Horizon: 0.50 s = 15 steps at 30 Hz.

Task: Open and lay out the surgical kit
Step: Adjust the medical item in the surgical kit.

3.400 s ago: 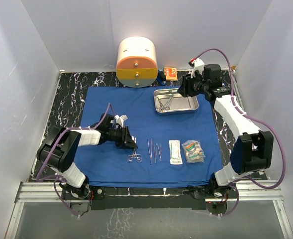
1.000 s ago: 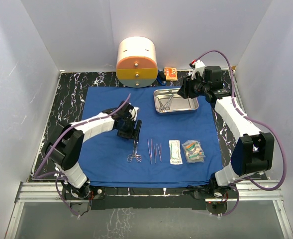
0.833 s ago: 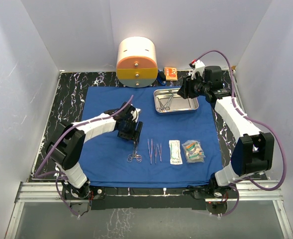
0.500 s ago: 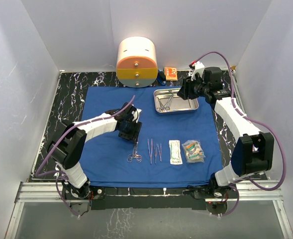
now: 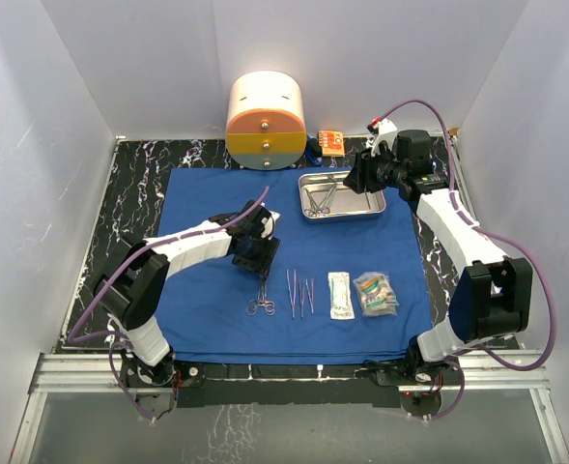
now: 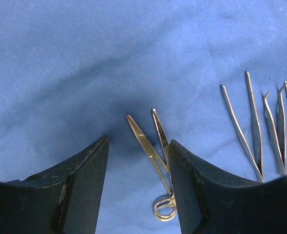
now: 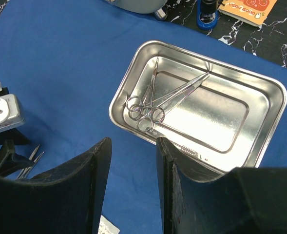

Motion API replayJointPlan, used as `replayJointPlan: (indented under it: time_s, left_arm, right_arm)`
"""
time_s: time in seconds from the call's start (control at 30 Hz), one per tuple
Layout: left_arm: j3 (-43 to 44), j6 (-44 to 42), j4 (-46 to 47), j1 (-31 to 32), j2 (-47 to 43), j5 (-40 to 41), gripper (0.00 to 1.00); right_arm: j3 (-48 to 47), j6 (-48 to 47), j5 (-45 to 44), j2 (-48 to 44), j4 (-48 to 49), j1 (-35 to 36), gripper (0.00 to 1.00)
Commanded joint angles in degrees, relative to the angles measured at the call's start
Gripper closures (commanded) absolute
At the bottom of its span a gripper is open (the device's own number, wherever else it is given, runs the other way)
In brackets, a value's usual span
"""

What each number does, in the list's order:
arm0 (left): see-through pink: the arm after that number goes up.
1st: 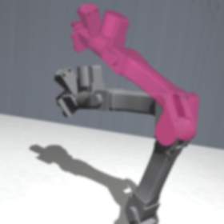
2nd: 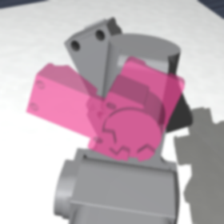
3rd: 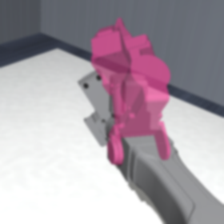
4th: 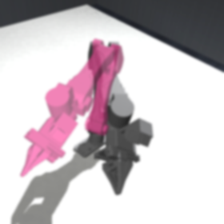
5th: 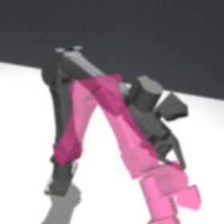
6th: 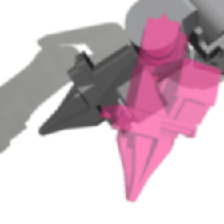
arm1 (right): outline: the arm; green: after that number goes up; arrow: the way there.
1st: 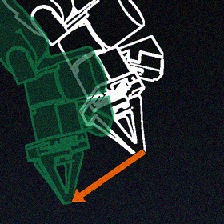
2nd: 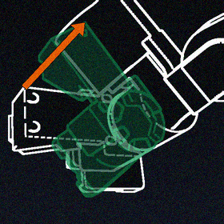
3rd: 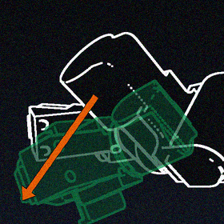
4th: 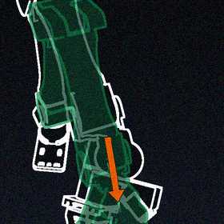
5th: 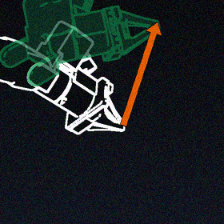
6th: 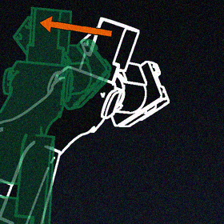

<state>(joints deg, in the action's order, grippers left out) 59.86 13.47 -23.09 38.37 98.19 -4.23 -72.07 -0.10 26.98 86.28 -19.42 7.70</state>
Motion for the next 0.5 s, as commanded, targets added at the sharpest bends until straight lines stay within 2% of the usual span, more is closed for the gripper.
replayJointPlan:
  time_s: [0.0, 0.47]
  left_arm:
    - [2.0, -1.1, -1.7, 1.2, -0.8, 2.1, 0.50]
    - [1.9, -2.2, -1.1, 2.2, 0.7, 3.6, 0.53]
  right_arm:
    - [0.1, 0.0, 0.7, -2.5, 2.8, -0.3, 0.60]
    - [0.4, 0.0, 1.4, -2.8, 2.7, -0.3, 0.60]
